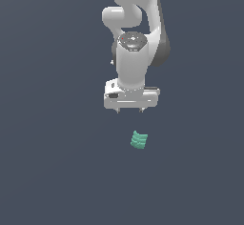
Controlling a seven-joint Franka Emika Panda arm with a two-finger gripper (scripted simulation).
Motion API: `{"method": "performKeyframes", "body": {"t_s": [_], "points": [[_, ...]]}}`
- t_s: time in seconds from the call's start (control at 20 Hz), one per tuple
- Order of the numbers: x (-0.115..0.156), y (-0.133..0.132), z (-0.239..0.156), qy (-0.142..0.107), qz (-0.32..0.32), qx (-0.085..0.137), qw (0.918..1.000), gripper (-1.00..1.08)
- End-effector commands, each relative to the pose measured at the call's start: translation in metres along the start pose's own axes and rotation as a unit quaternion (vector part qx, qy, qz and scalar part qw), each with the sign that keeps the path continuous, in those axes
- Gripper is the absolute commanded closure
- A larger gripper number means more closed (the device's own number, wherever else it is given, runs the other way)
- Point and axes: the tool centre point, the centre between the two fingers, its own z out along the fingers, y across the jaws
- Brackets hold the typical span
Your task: Pick up the object and move it to a goal position.
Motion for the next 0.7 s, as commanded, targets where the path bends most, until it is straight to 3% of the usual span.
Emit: {"method": "performKeyframes", "body": {"t_s": [0.0,0.65], "points": [[0.000,0.000,0.000,0.000,0.000,0.000,1.0000,-0.92],[-0.009,0.001,0.014,-0.018,-0.016,-0.002,0.9997,-0.92]]}}
